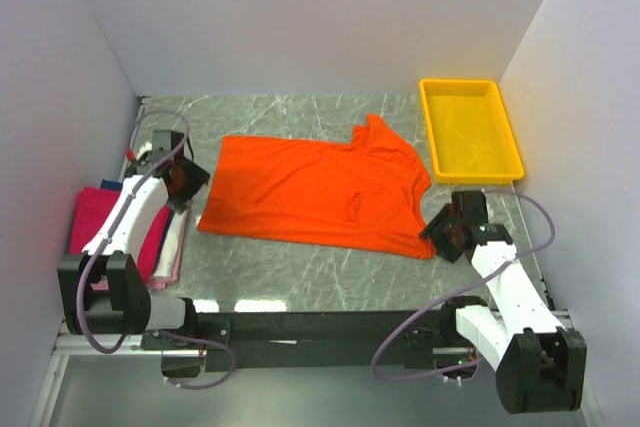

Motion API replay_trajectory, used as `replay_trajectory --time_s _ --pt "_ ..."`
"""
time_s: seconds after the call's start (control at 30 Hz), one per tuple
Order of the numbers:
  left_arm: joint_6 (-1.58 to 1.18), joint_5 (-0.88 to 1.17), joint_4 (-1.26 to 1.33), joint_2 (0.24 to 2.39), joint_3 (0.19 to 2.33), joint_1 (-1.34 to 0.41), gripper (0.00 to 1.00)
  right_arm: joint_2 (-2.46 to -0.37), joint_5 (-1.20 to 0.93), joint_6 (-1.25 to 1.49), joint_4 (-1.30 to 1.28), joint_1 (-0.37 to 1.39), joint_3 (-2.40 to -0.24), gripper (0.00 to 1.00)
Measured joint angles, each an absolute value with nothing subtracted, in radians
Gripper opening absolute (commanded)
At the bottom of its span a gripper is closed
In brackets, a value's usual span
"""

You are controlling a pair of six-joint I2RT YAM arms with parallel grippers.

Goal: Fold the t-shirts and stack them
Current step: Fold the tshirt

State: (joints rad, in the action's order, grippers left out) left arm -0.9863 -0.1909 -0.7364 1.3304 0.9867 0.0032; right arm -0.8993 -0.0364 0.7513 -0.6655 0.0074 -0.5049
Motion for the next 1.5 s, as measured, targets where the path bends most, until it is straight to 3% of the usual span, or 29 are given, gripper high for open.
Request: replay_trajectory --time_s 0.03,0.27,0.4,0.43,0.47,0.53,0.73,0.97,1.5 --pt "-0.978 -0.19 -0.73 1.333 1.022 0.003 0.68 -0.915 -0.016 0.744 -0.67 0.028 -0.541 0.63" --pt "-0.936 -0.173 -0.67 1.452 1.162 -0.055 0.36 -1.06 0.04 0.708 -0.596 0.231 -0.776 0.62" --pt "-0.936 -0.142 -0.644 1.557 1.165 -0.128 0.28 -1.196 0.037 0.705 -0.533 0.316 -0.831 0.61" --pt "-0.937 -0.132 -0.637 1.573 1.164 -0.139 0.22 -1.238 0.034 0.705 -0.51 0.329 -0.833 0.61" --pt "-0.942 -0.116 -0.614 1.594 1.155 -0.152 0.1 -1.286 0.03 0.706 -0.488 0.338 -0.833 0.61" --pt "-0.957 -0.094 -0.582 1.623 1.133 -0.161 0.01 -1.36 0.028 0.709 -0.458 0.348 -0.832 0.6" --pt "-1.003 -0.096 -0.53 1.69 1.032 -0.162 0.01 -1.518 0.014 0.726 -0.36 0.359 -0.788 0.6" --pt "-1.087 -0.137 -0.489 1.665 0.953 -0.162 0.01 -1.522 0.009 0.743 -0.275 0.361 -0.763 0.6" --pt "-1.13 -0.183 -0.525 1.457 0.756 -0.164 0.02 -1.318 -0.049 0.777 -0.149 0.366 -0.542 0.61"
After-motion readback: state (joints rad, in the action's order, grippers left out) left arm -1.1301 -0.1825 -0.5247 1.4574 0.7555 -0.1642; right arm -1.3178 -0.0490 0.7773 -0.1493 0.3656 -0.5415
